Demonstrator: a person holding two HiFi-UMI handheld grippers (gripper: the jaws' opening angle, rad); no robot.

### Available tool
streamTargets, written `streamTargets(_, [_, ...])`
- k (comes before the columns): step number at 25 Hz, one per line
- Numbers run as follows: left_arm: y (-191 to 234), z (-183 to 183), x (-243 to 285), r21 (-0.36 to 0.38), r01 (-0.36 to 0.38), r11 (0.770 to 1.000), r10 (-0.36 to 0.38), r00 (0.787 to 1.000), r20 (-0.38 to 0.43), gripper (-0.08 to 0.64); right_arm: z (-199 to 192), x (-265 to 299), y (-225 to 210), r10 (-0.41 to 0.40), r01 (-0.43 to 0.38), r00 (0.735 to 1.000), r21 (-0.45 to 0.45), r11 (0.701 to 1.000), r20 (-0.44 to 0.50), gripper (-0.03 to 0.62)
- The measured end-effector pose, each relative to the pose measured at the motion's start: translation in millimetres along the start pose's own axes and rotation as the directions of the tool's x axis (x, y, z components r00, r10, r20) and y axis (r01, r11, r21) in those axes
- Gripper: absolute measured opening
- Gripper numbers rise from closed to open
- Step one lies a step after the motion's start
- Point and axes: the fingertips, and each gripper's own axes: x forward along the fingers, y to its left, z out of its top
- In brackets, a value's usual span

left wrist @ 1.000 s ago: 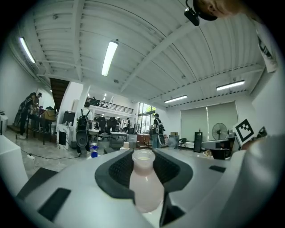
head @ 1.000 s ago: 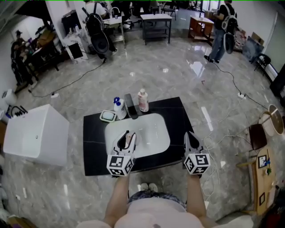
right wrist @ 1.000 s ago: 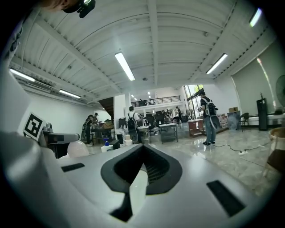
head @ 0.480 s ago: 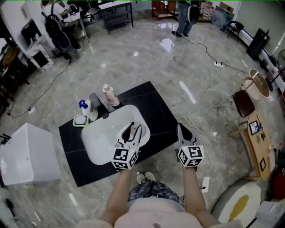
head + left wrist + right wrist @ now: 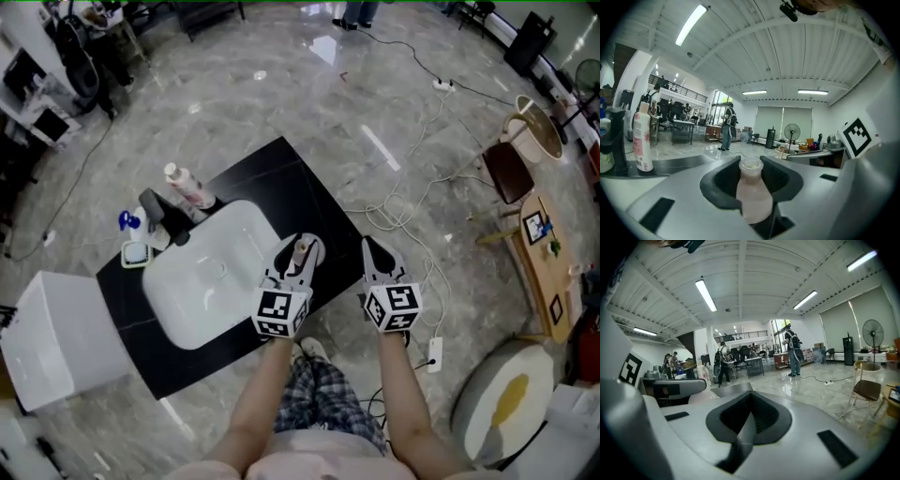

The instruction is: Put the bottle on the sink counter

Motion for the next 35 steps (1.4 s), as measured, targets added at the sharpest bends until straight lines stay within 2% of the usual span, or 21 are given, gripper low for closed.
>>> streamTargets(6, [-16.5,-38.5,34.8,0.000,0.030,1.000,-0.030,0.998,-0.053,0.144,-23.5,20.7,-16.9,-0.010,0.010,1.000,0.003,1.000,-0.018,0.015])
streamTargets(10, [-23.7,-51.6,49.4,0.016,0.046,0.999,-0.045,0.996,-0.075,0.144,-32.9,24.2,-25.4,-0.024,0.024,0.999,-0.003,1.000,-0.032,0.015])
streamTargets(22, [-43.3,-62.8,68.8,0.046,0.086,0.995,-0.080,0.991,-0.110,0.144,-49.9,22.8,-36.1,-0.045,0.046,0.997,0.016,0.999,-0.060,0.015])
streamTargets(26, [-45.2,-65.3,69.9,0.072,0.102,0.992,-0.093,0.989,-0.116,0.144,-50.9,23.7,-33.8,-0.044,0.046,0.997,0.018,0.999,-0.059,0.015])
streamTargets(31, [-55.4,-69.8,69.0,0.150,0.129,0.980,-0.108,0.984,-0.142,0.144,-51.2,21.8,-33.6,-0.050,0.051,0.997,0.022,0.998,-0.058,0.015])
streamTargets(35, [-56.9,-70.5,69.3,0.163,0.135,0.977,-0.110,0.982,-0.154,0.146,-52.7,18.4,-35.2,-0.059,0.061,0.997,0.023,0.998,-0.056,0.015])
